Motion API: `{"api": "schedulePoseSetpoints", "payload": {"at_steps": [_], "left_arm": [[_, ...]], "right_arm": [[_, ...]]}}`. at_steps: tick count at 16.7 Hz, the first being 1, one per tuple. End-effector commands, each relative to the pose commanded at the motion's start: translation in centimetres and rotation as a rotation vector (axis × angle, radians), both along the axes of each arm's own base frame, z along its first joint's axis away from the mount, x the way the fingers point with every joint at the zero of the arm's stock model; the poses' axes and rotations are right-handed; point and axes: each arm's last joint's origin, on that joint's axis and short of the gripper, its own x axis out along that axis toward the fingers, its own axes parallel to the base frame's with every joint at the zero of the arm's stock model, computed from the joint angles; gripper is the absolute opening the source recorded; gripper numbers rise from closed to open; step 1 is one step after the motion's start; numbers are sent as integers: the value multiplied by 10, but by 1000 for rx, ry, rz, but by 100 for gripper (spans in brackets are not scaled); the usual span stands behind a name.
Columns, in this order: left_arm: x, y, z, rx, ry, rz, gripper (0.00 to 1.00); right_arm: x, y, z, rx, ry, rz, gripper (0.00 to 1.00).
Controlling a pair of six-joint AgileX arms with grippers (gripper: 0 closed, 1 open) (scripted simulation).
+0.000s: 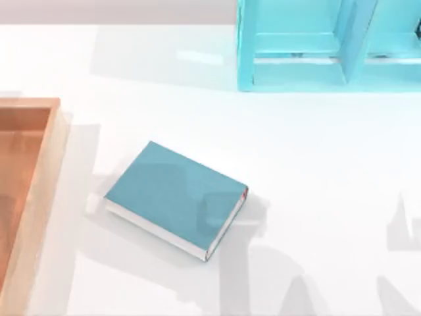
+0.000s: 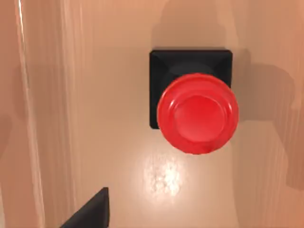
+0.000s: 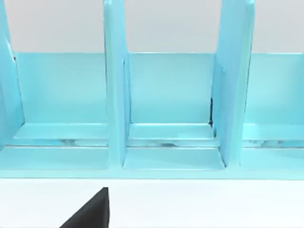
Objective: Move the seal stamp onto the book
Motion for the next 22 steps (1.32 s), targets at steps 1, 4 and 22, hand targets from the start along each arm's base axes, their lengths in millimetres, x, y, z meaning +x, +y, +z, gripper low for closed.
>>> {"api": "schedulePoseSetpoints", "payload": {"at_steps": [1,4,22], "left_arm": [[9,5,-3,-11,41,0,100],[27,15,-12,-34,119,1,100],[31,17,-113,-39,132,2,100]], "right_arm": [[0,0,0,0,0,0,100],[0,0,0,0,0,0,100],[0,0,0,0,0,0,100]]}}
